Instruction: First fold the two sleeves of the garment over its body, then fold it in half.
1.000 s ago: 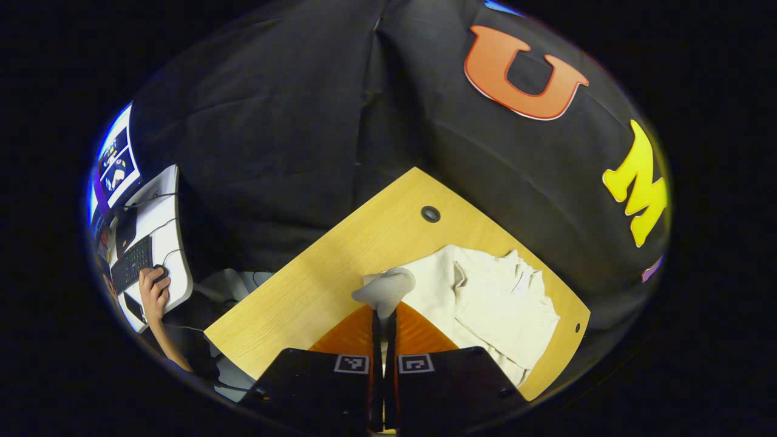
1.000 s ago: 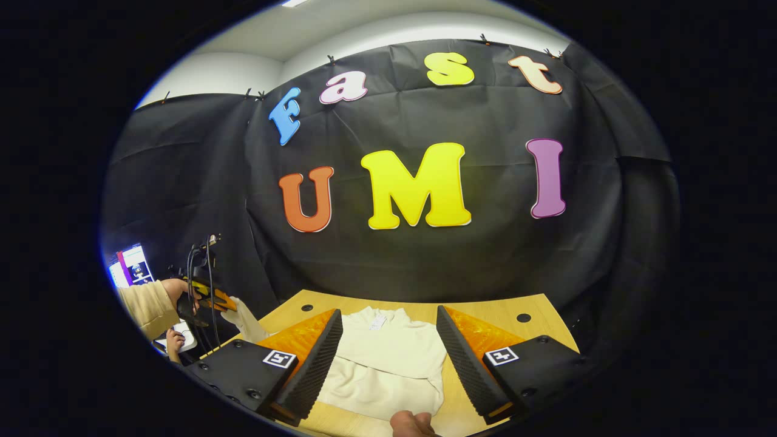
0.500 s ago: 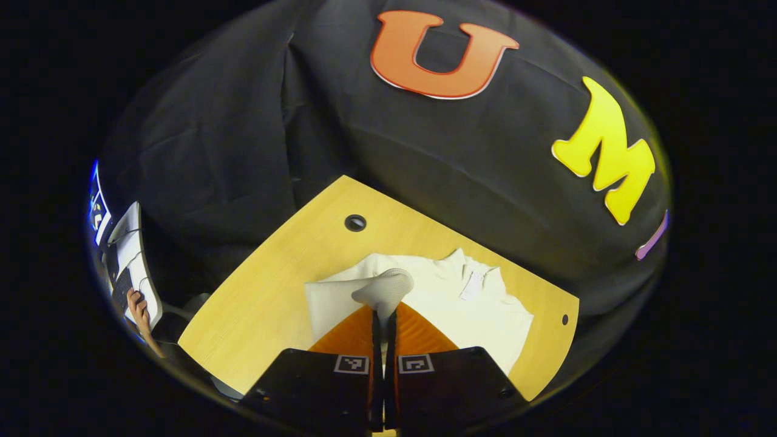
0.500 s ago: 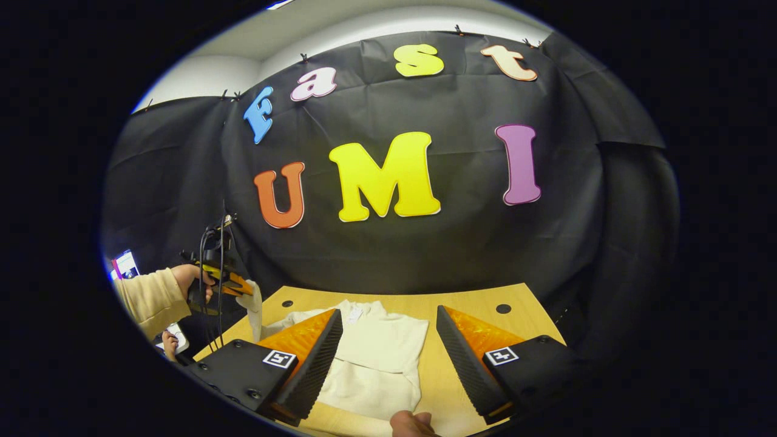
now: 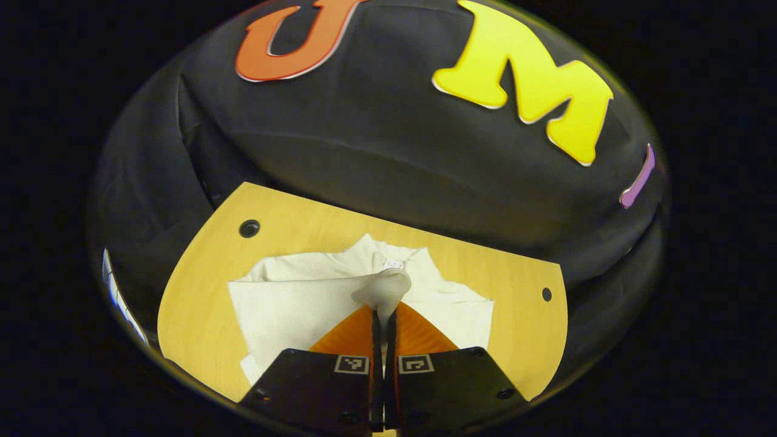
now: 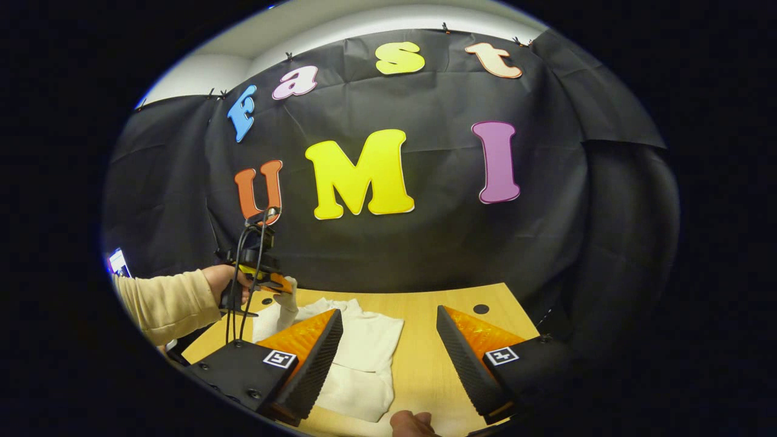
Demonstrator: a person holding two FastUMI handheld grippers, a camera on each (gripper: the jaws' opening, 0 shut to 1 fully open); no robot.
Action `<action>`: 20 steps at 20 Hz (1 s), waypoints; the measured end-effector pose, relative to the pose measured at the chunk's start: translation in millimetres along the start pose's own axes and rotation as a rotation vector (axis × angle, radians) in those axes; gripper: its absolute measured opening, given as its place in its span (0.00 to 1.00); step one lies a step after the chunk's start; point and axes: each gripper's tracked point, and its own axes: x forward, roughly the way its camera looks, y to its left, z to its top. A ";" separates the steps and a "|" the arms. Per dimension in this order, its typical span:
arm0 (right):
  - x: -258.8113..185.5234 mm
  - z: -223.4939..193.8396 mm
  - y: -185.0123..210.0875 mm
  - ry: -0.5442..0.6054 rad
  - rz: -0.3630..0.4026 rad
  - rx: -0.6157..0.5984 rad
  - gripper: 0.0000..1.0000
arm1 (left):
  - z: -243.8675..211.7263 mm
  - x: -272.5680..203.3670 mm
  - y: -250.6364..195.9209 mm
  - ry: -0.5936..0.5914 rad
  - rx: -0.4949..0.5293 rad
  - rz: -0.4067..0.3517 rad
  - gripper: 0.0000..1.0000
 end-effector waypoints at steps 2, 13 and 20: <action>-2.3 6.7 -10.2 -0.023 -0.021 -0.016 0.96 | -10.4 11.5 -35.8 0.021 0.014 -0.046 0.04; -21.4 -8.2 -58.4 -0.003 -0.123 -0.015 0.96 | -75.7 32.5 -155.8 0.155 0.076 -0.094 0.05; -29.6 -20.6 -81.1 0.025 -0.174 0.001 0.96 | -109.7 33.3 -181.3 0.211 0.107 -0.069 0.05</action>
